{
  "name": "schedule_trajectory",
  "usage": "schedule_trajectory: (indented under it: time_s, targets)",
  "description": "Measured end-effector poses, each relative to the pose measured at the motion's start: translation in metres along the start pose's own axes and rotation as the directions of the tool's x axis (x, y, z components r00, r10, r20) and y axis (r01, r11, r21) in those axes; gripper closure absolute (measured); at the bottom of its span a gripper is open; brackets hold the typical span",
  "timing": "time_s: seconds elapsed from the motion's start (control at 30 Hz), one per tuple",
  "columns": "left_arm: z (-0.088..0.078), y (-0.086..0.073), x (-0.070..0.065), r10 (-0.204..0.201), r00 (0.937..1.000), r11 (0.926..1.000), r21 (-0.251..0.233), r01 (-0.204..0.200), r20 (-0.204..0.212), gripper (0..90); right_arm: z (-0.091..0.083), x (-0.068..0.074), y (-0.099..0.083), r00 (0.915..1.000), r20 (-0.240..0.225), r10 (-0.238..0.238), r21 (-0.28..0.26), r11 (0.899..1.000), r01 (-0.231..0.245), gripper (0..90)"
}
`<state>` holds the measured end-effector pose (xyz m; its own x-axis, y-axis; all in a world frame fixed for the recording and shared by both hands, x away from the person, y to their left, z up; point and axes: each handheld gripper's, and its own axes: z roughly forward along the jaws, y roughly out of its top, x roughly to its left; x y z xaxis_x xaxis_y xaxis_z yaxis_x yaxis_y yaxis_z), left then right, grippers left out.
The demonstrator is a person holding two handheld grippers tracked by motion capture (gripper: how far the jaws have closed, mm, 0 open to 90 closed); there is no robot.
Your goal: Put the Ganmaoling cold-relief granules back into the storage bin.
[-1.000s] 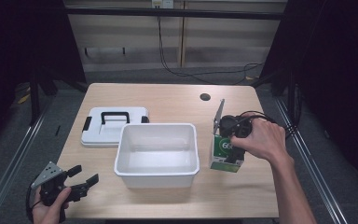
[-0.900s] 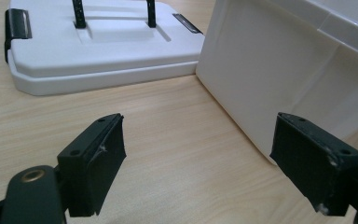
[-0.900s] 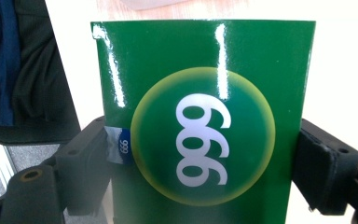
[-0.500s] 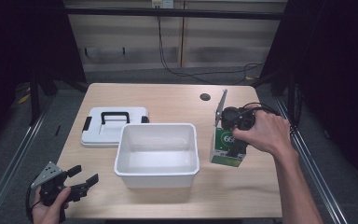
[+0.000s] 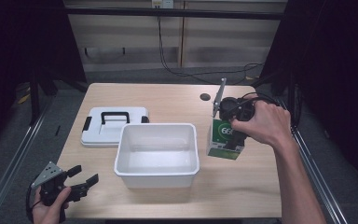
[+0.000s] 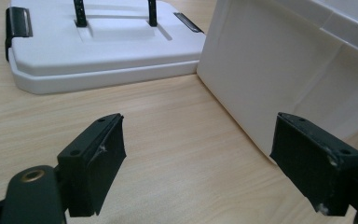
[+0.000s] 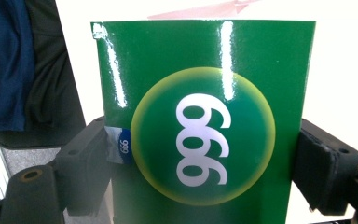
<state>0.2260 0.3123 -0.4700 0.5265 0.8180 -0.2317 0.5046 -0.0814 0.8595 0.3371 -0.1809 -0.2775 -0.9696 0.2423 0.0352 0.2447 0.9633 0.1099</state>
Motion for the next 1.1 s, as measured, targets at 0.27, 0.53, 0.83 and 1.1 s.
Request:
schedule_trajectory:
  time_s: [0.27, 0.53, 0.83, 1.1]
  targets:
    - [0.0, 0.0, 0.0, 0.0, 1.0, 1.0, 0.0, 0.0, 0.0, 17.0, -0.013, 0.002, 0.014, 0.9997, -0.002, -0.022, -0.005, 1.0, 0.022, 16.2]
    - [0.0, 0.0, 0.0, -0.005, 1.0, 1.0, -0.001, 0.005, 0.001, 17.0, -0.022, 0.005, 0.031, 0.9993, 0.012, -0.035, 0.001, 0.999, 0.034, 16.2]
    - [0.0, 0.0, 0.0, -0.01, 0.9999, 0.9999, -0.006, 0.01, 0.001, 17.0, -0.026, 0.007, 0.05, 0.9973, -0.007, -0.074, 0.001, 0.997, 0.074, 16.1]
    - [0.0, 0.0, 0.0, -0.006, 1.0, 1.0, -0.002, 0.006, 0.002, 17.0, -0.026, 0.009, 0.069, 0.9954, -0.008, -0.096, 0.016, 0.995, 0.096, 16.1]
